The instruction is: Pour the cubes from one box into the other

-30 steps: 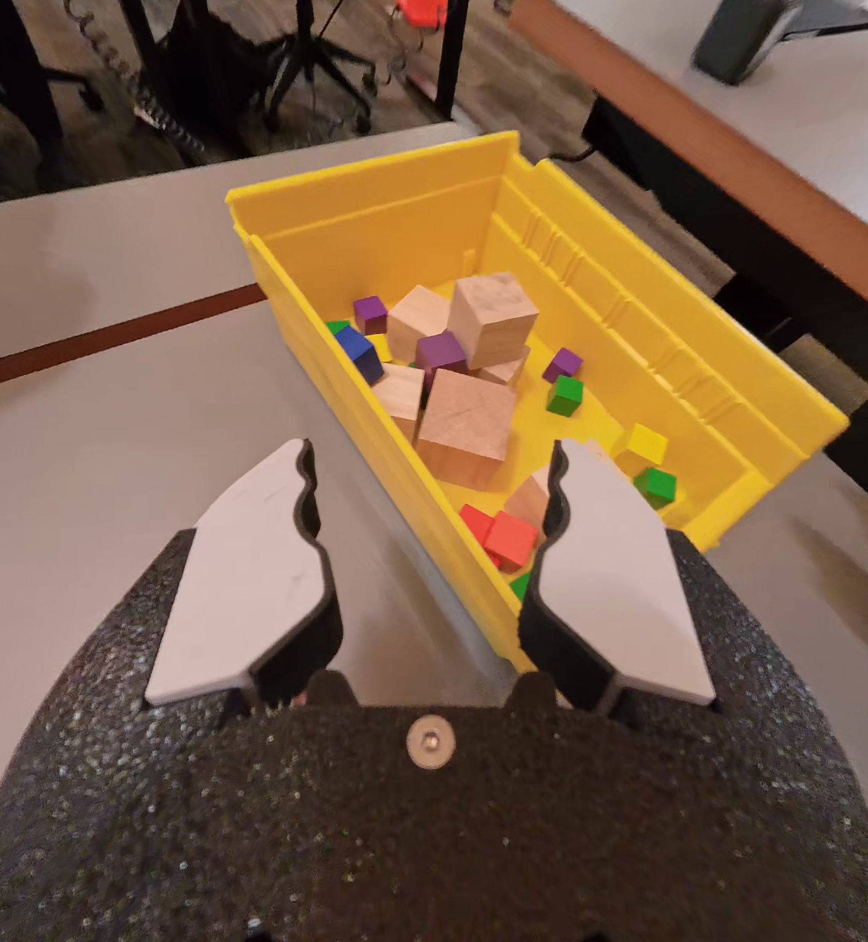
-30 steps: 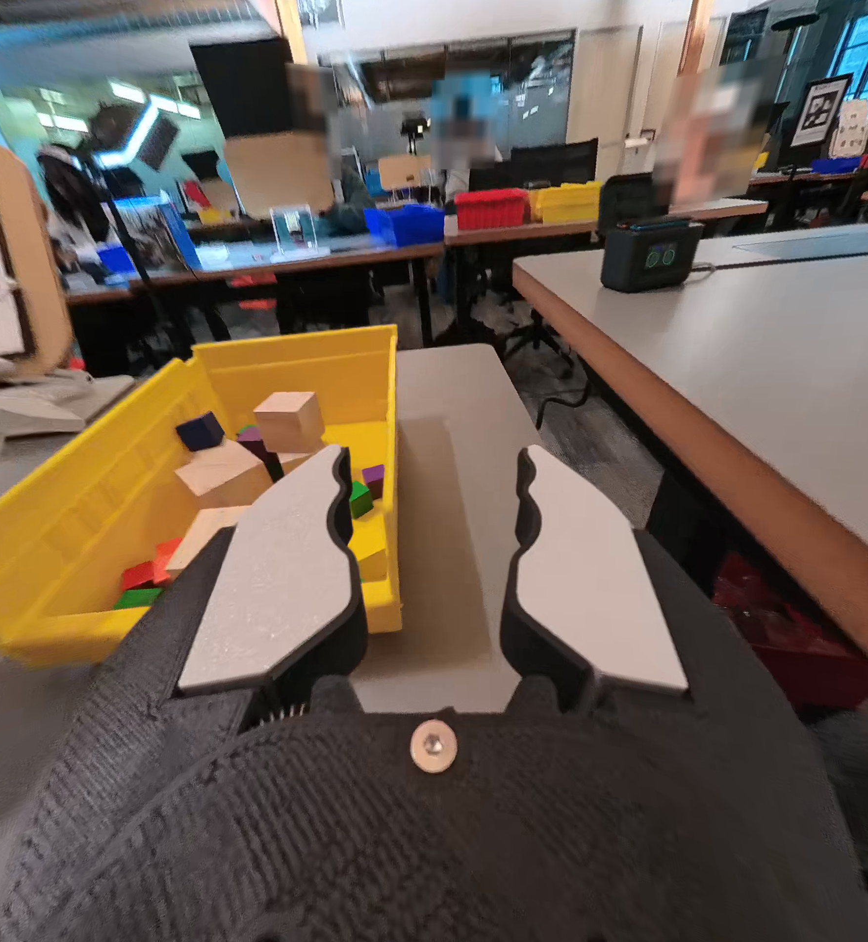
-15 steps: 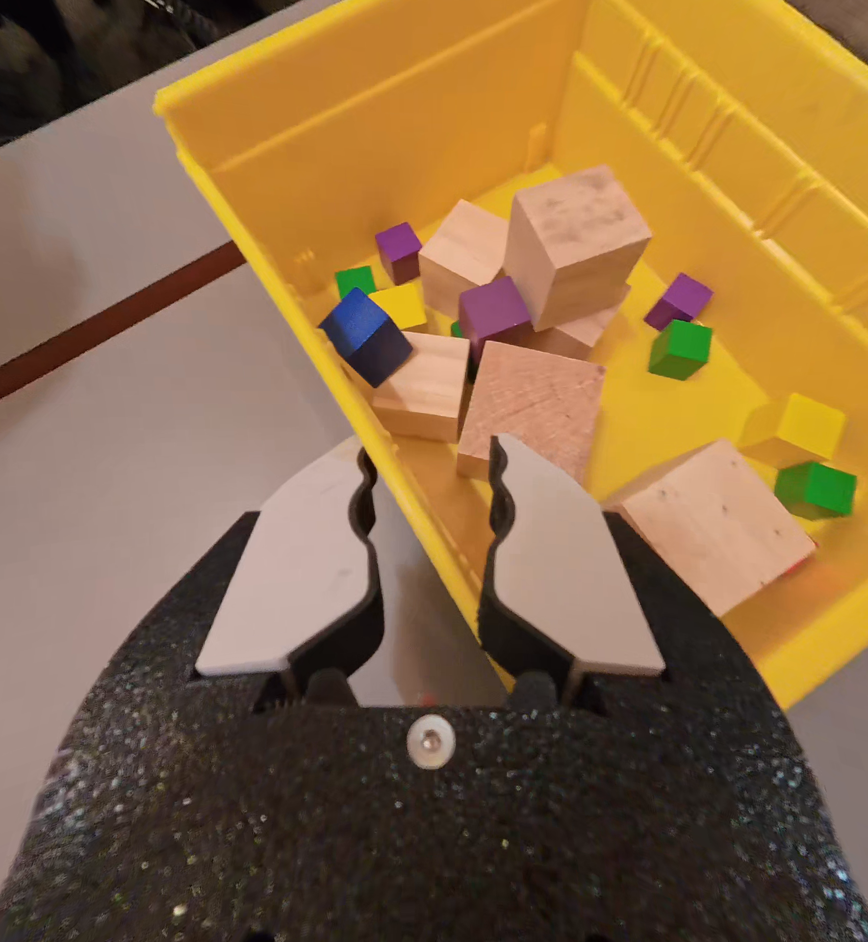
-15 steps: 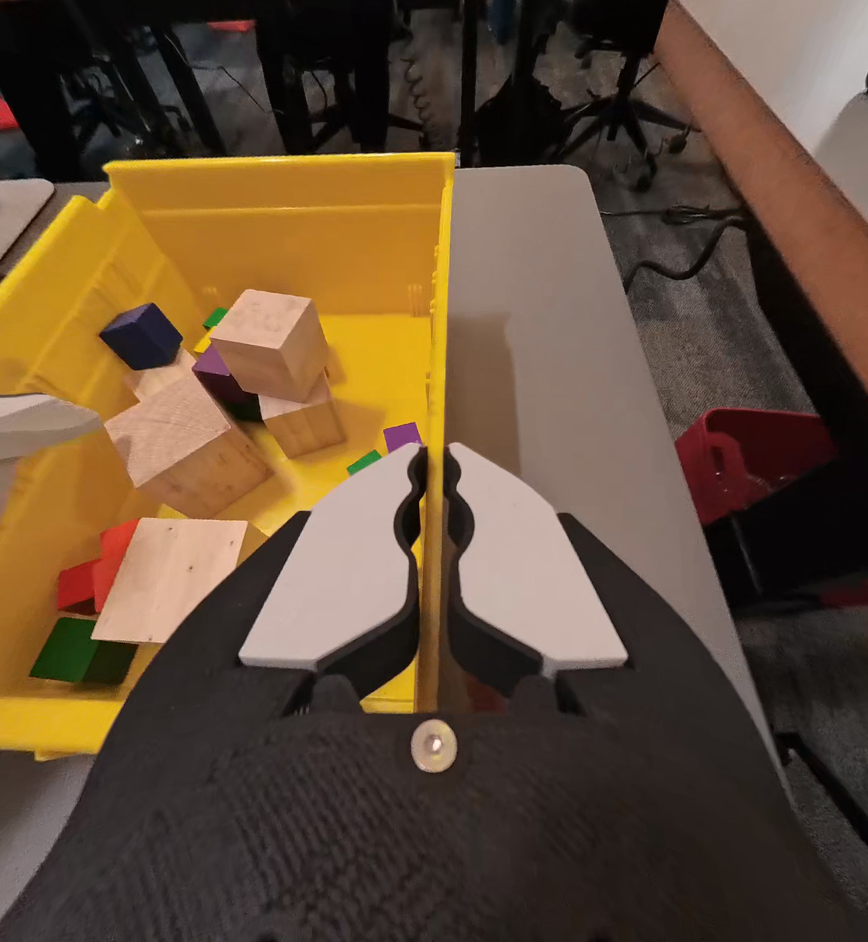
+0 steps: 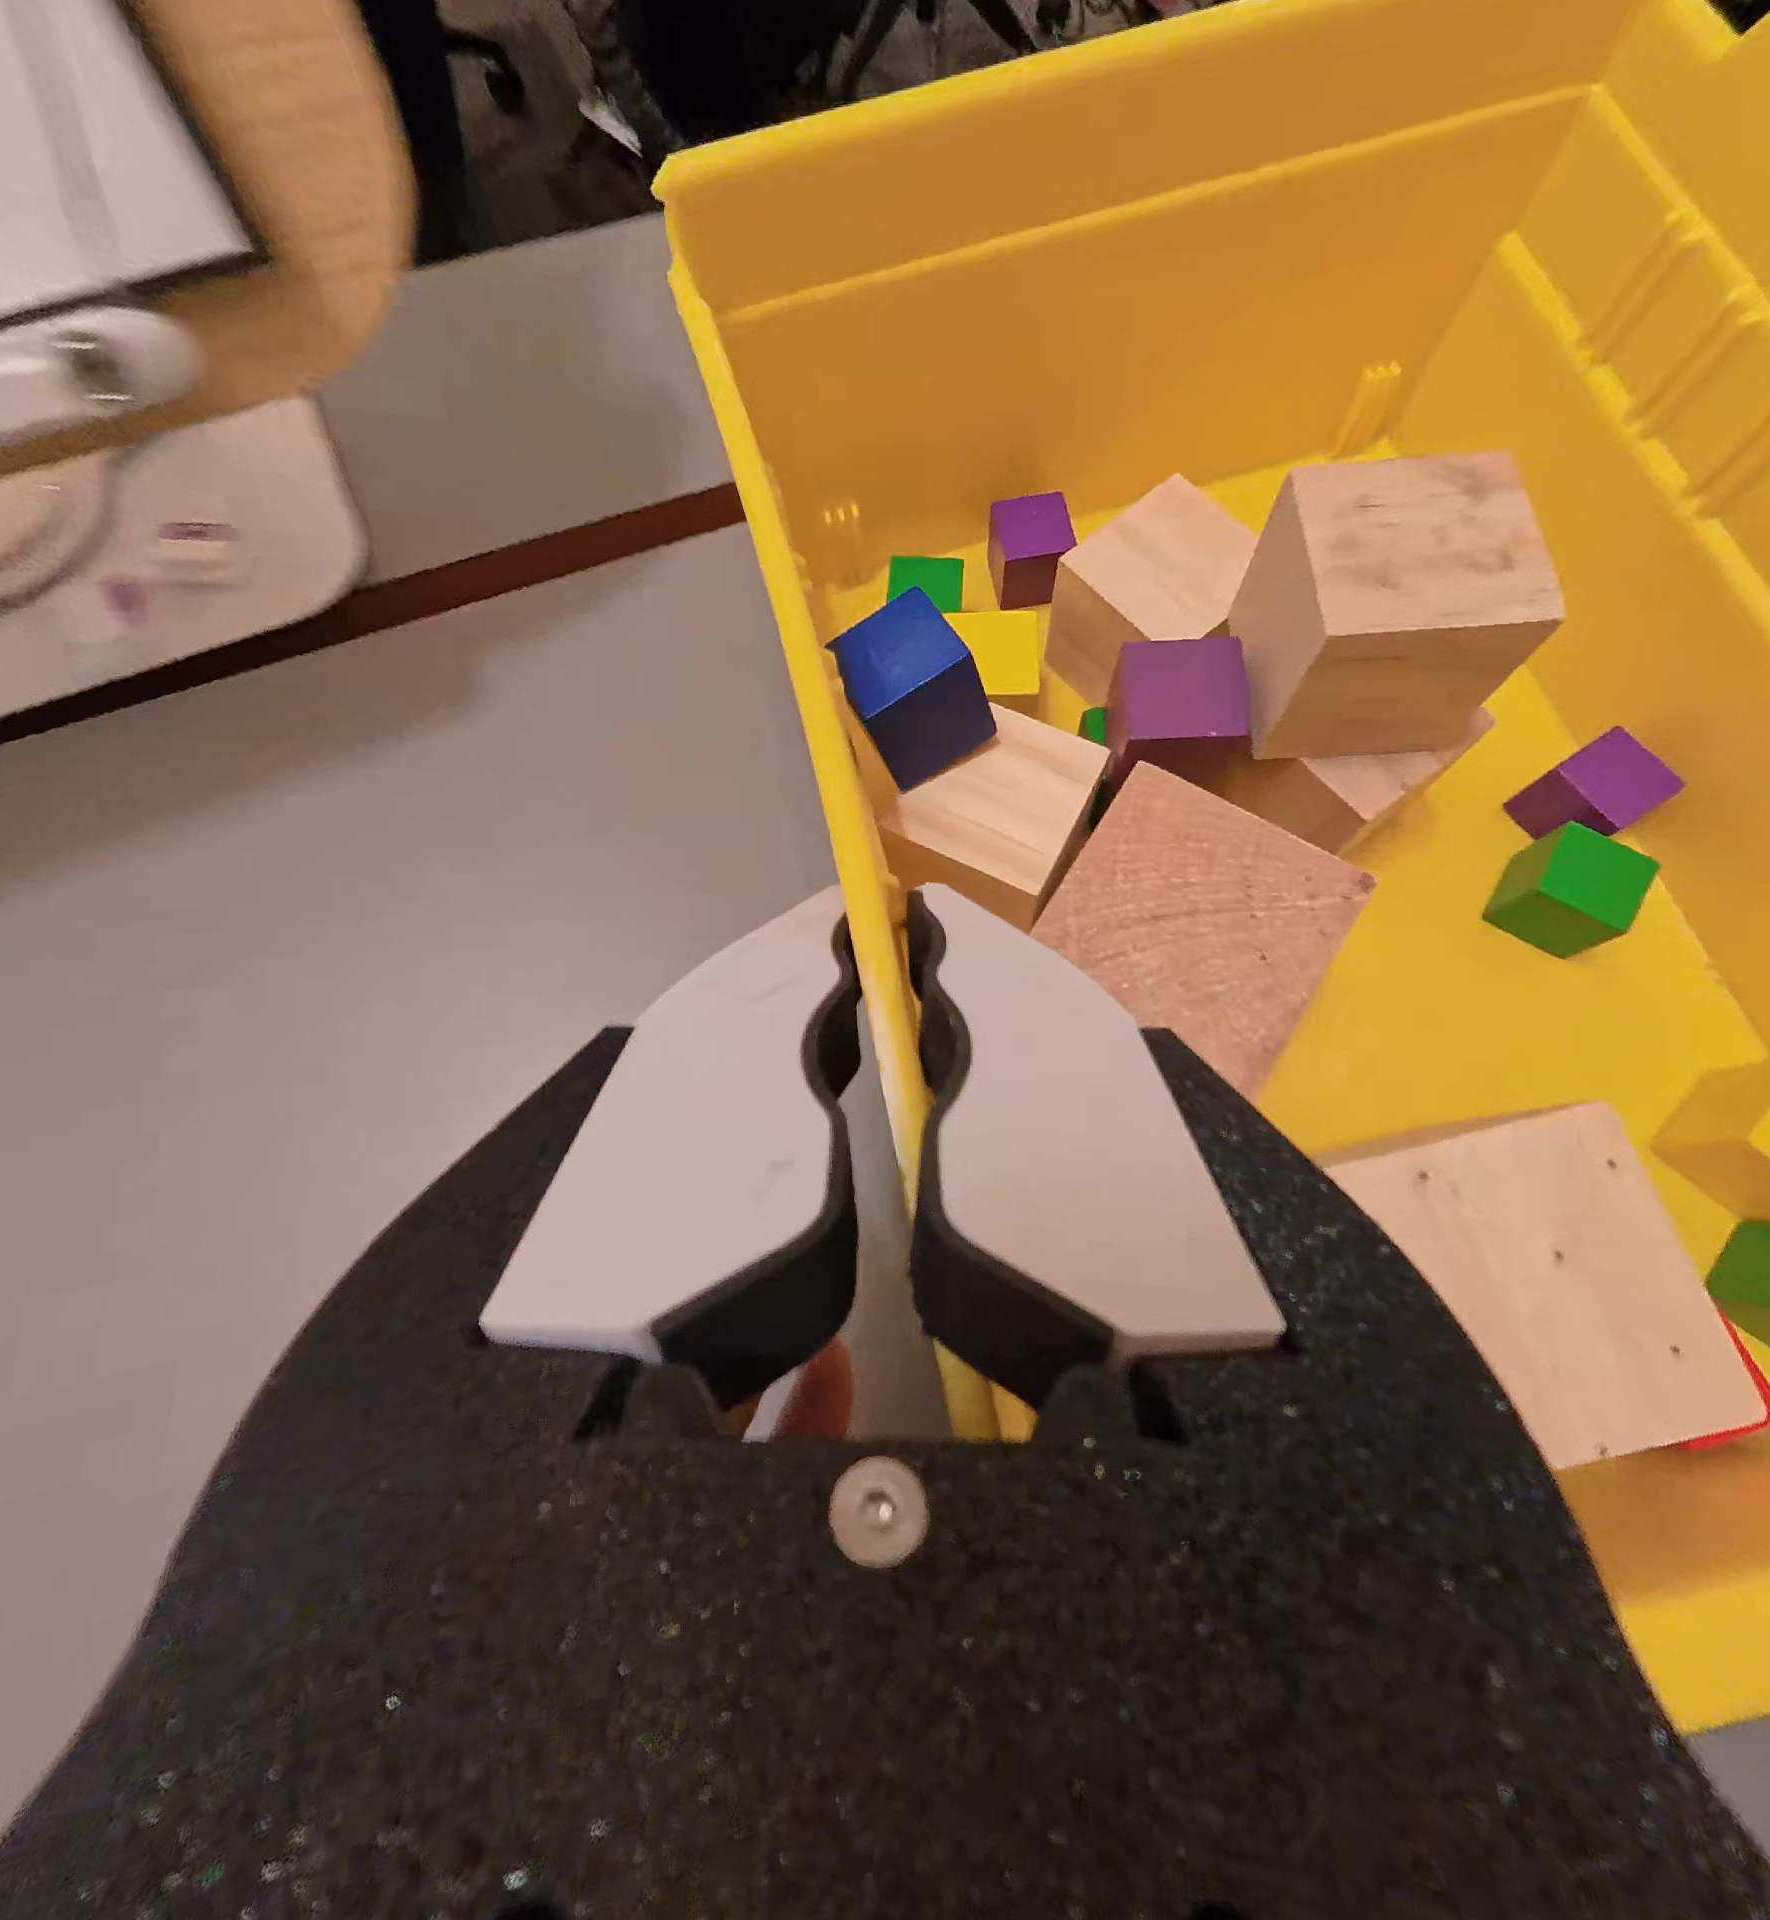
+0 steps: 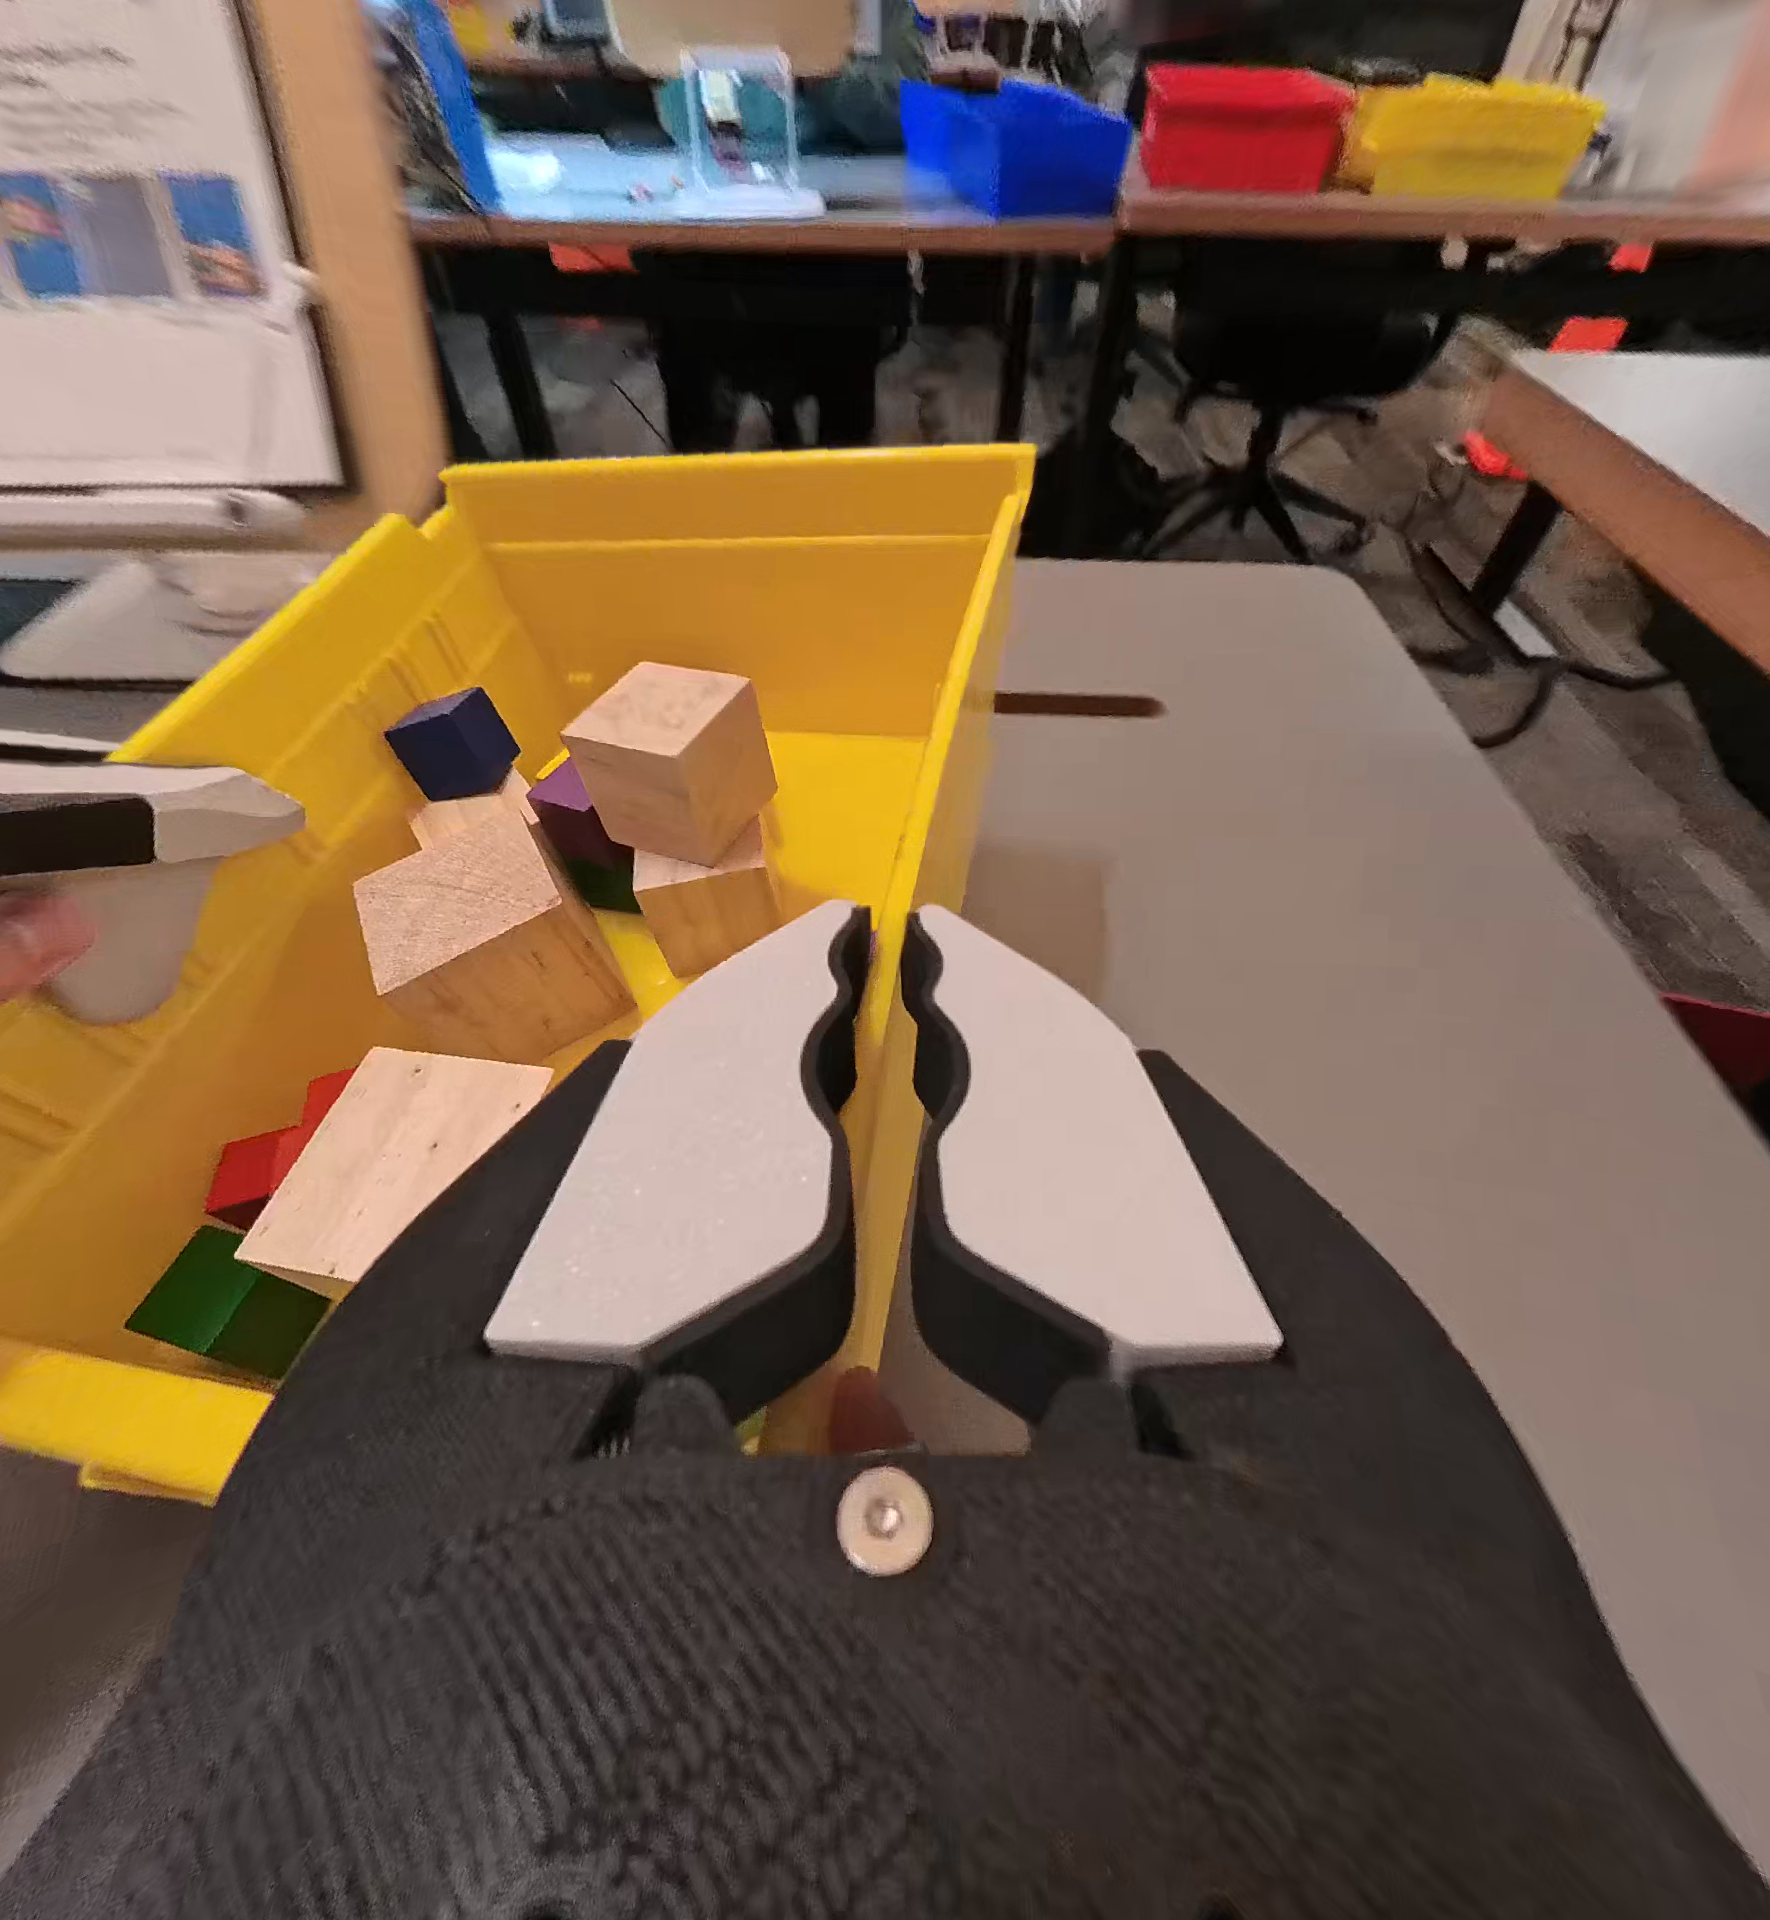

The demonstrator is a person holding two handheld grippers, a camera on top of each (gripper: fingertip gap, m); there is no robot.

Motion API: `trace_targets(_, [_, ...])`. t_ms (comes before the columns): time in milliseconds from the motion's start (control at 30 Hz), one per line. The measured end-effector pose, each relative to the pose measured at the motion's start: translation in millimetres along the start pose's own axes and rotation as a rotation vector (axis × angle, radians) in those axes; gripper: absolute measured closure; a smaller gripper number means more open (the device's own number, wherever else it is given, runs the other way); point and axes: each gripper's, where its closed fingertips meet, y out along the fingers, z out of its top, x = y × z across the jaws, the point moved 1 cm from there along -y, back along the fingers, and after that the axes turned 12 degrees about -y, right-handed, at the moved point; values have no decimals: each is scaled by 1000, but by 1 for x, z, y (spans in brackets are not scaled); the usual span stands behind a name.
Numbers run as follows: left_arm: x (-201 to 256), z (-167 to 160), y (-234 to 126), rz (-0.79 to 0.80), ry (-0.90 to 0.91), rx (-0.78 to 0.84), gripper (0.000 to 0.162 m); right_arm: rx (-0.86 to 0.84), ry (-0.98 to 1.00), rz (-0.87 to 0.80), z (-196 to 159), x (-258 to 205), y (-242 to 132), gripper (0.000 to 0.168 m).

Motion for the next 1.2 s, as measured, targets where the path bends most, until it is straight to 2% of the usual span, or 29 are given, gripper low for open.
trace_targets(200, [-98, -11, -73, 79, -8, 68, 157, 109, -26, 107, 23, -111, -20, 162])
trace_targets(400, [-185, -39, -118, 157, -53, 64, 157, 128, -42, 203, 26, -203, -23, 162])
trace_targets(533, [-223, -55, -139, 190, -69, 51, 157, 113, -44, 269, 23, -246, -26, 160])
trace_targets(700, [-258, -85, -160, 179, -133, -14, 157, 74, -80, 425, 15, -295, -44, 141])
trace_targets(900, [-286, -99, -188, 239, -124, -15, 157, 10, -162, 578, 12, -330, -62, 124])
trace_targets(967, [-291, -103, -195, 237, -107, -16, 157, 76, -201, 574, 44, -331, -62, 121])
trace_targets(1067, [-296, -110, -206, 211, -103, -16, 157, 222, -180, 620, 114, -348, -49, 121])
trace_targets(1133, [-299, -116, -214, 210, -88, -21, 157, 213, -168, 694, 150, -380, -23, 113])
trace_targets(1200, [-301, -121, -222, 208, -92, -20, 157, 133, -189, 750, 174, -422, 14, 99])
